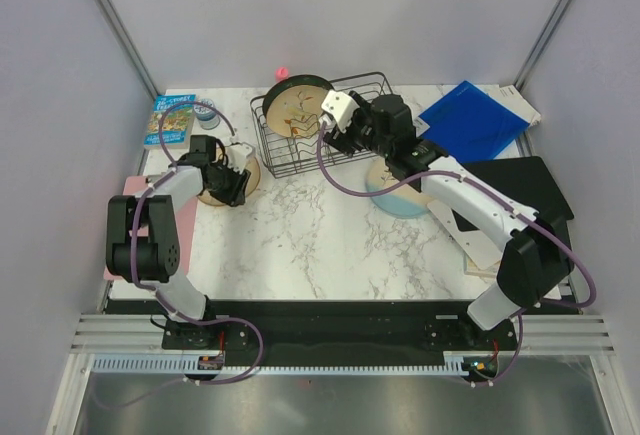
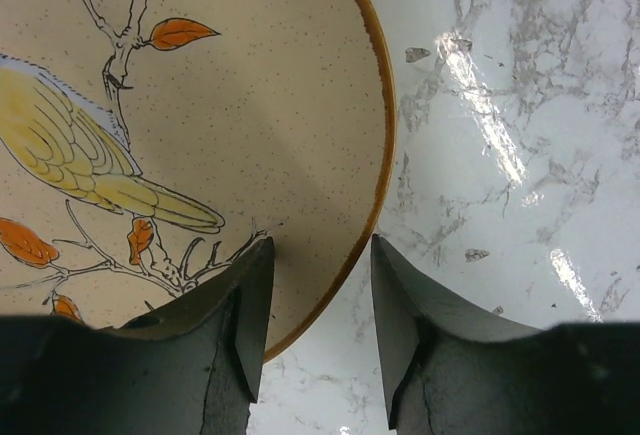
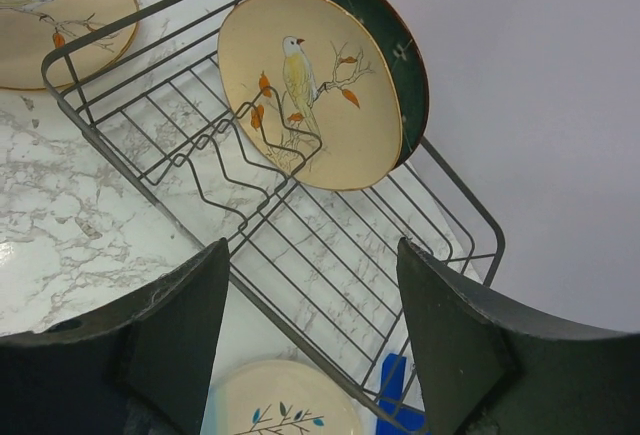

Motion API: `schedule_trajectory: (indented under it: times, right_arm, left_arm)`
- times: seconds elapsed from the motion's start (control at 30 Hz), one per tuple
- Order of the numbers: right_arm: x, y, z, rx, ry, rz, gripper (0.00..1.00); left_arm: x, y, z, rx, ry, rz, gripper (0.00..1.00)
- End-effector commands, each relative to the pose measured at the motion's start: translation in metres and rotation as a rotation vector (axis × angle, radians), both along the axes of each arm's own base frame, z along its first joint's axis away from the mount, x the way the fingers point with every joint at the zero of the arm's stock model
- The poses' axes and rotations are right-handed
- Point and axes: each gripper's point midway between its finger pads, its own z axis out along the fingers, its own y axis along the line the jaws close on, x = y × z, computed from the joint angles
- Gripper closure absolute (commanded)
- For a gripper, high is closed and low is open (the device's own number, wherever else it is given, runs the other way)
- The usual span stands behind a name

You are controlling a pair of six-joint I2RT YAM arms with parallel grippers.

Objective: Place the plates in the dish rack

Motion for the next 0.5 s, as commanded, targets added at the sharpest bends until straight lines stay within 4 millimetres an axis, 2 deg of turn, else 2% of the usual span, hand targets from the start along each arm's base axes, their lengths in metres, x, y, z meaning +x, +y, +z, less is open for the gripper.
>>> schedule_trajectory:
  times: [0.0, 0.07, 0.17, 0.23, 0.3, 0.33, 0.47]
  right_arm:
    - [-0.013, -0.004, 0.015, 0.046, -0.006, 0.000, 0.26]
    - [-0.015, -0.006, 0.008, 0.043, 0.009, -0.002, 0.26]
    - [-0.020, -0.007, -0.001, 0.046, 0.039, 0.000, 0.26]
    - [-0.023, -0.008, -0.009, 0.042, 0.062, -0.005, 0.26]
    - [-0.024, -0.010, -0.014, 0.038, 0.077, -0.008, 0.26]
    - [-0.025, -0.010, -0.020, 0.034, 0.090, -0.009, 0.26]
    - [-0.029, -0.012, -0.033, 0.034, 0.137, -0.021, 0.26]
  left_arm:
    - [-0.019, -0.014, 0.002, -0.025, 0.055, -0.104, 0.51]
    - [-0.031, -0.022, -0.003, -0.022, 0.090, -0.155, 0.51]
    - [-0.060, -0.034, -0.009, -0.031, 0.185, -0.240, 0.51]
    - [-0.079, -0.042, -0.009, -0.038, 0.236, -0.294, 0.51]
    - [-0.088, -0.046, -0.010, -0.037, 0.261, -0.332, 0.52]
    - [-0.101, -0.051, -0.009, -0.044, 0.303, -0.363, 0.51]
    - [-0.115, -0.065, -0.007, -0.028, 0.354, -0.448, 0.51]
